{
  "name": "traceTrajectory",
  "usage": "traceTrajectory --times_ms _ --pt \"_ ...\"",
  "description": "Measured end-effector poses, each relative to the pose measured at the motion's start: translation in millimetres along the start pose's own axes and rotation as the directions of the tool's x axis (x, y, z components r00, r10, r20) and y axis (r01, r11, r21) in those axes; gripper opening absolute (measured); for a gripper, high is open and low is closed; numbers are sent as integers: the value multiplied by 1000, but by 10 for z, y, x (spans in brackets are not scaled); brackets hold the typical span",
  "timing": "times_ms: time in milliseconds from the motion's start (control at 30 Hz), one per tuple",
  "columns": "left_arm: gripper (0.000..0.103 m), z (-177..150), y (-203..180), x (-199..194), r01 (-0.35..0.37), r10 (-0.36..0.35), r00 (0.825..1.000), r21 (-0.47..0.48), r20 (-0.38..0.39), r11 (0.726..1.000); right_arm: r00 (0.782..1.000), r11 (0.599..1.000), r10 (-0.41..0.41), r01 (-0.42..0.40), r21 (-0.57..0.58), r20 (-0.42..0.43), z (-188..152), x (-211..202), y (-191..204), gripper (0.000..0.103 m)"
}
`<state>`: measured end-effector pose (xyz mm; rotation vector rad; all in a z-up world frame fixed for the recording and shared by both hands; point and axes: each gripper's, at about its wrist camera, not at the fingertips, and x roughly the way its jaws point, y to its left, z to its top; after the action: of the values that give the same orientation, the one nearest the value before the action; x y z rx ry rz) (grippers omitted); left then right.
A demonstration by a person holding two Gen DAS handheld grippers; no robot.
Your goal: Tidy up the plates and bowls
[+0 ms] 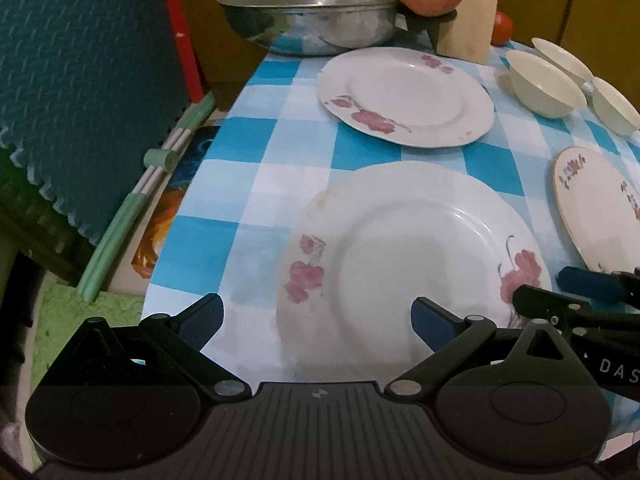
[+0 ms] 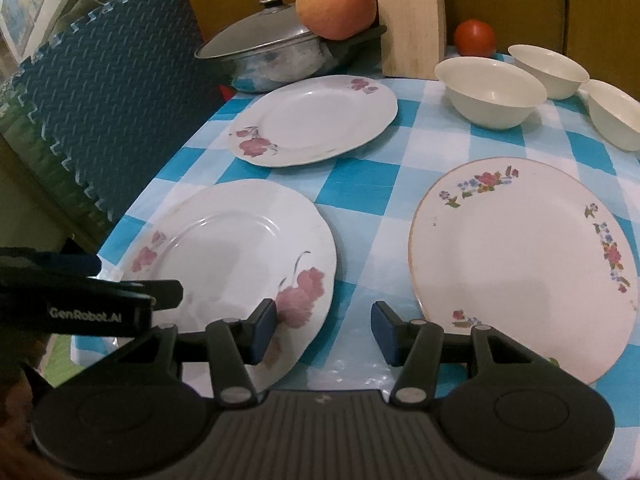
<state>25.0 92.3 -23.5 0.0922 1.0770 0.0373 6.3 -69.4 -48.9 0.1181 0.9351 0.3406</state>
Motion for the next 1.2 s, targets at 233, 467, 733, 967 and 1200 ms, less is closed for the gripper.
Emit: traceTrajectory --times_ms 233,467,733,967,1200 --pt "101 -3 48 97 78 -79 996 -23 -45 997 1000 1000 25 -25 4 -6 26 18 24 42" --pt "101 27 69 143 135 -136 988 -26 -70 991 998 998 65 -65 27 -2 45 34 0 37" --pt "92 158 144 185 163 -162 982 5 -101 987 993 990 116 -116 75 -2 64 41 -89 29" --pt "93 200 89 212 185 -178 977 54 -115 981 991 988 132 -131 82 -3 60 43 -98 25" --pt "102 165 47 230 246 -232 962 84 -145 966 985 976 174 -173 129 2 34 49 -206 19"
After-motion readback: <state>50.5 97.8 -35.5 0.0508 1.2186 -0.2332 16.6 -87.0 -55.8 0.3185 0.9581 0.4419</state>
